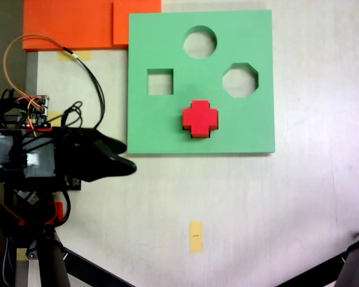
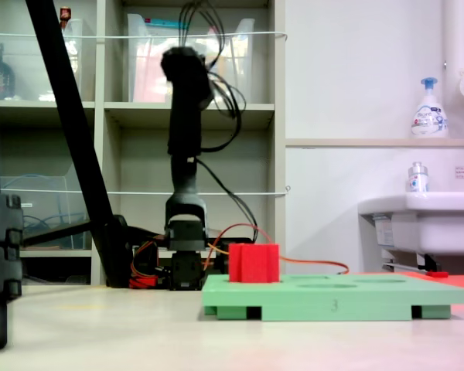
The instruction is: Put the cross columnar block into the corresponding hole
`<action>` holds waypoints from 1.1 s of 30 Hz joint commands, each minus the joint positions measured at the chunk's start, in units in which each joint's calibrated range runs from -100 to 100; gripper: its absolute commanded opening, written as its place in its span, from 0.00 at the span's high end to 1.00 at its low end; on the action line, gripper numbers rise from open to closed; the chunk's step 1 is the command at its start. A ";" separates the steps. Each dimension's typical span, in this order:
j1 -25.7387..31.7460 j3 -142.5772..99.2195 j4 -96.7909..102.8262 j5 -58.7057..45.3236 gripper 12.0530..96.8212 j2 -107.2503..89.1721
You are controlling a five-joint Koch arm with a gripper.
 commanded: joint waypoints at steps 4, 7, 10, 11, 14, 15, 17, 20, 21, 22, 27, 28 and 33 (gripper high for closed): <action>-3.22 -21.74 18.90 -5.03 0.43 -2.87; -3.81 -34.30 19.39 -4.74 0.43 -2.87; -4.25 -47.46 27.28 -2.39 0.43 -2.87; -4.25 -50.75 29.40 -2.20 0.43 -2.87; -4.20 -59.12 35.08 -2.15 0.43 -2.87; -4.15 -62.51 38.45 -2.15 0.43 -2.87; -4.05 -70.99 48.08 -2.49 0.43 -2.87; -4.05 -85.65 64.64 -4.54 0.43 -2.87; -4.00 -90.43 70.52 -5.37 0.43 -2.87; -3.66 -95.81 77.35 -6.25 0.45 -2.87; -0.93 -114.16 108.75 -9.33 0.55 -2.87; -0.78 -114.16 108.55 -9.38 0.56 -2.87; -0.73 -114.16 94.69 -9.72 0.56 -2.87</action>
